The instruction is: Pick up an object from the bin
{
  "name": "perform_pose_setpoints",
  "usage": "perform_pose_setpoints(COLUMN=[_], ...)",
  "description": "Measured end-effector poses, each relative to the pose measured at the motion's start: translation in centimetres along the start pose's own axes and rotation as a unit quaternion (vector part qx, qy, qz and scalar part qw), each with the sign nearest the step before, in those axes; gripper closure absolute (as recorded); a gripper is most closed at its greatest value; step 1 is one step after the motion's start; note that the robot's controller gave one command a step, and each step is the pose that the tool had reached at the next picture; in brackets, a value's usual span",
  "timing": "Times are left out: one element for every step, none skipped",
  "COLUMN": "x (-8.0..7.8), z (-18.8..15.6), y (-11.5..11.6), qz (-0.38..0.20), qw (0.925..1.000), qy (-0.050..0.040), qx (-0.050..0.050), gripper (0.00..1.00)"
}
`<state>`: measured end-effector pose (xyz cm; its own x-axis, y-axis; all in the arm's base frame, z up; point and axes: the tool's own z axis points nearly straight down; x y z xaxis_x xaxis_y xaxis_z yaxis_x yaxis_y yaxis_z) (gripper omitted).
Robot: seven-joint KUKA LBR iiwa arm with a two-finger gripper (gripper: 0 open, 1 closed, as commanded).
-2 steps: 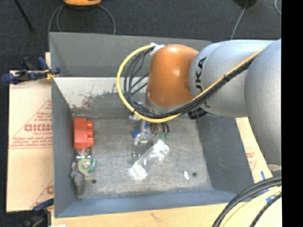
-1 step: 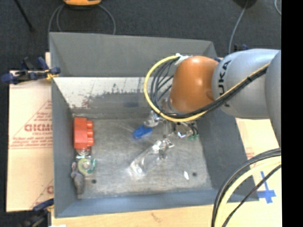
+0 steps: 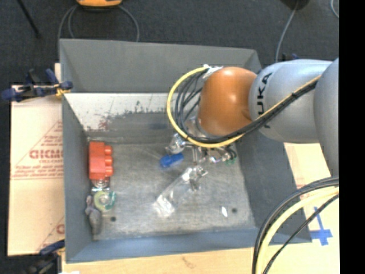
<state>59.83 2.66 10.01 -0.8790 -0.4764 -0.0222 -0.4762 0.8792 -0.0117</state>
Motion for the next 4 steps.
perform_pose_setpoints(x=[0.1,-0.8,1.2,-0.4], z=[0.0,-1.7,-1.8,-12.5], y=[0.2,-1.9,2.0,1.9], qz=[0.0,-0.003,-0.038,-0.073], qw=[1.0,1.0,0.9992,0.9973], qy=[0.0046,0.0086,0.012,0.0062], qx=[-0.003,-0.004,-0.006,-0.004], gripper=[1.0,1.0,1.0,1.0])
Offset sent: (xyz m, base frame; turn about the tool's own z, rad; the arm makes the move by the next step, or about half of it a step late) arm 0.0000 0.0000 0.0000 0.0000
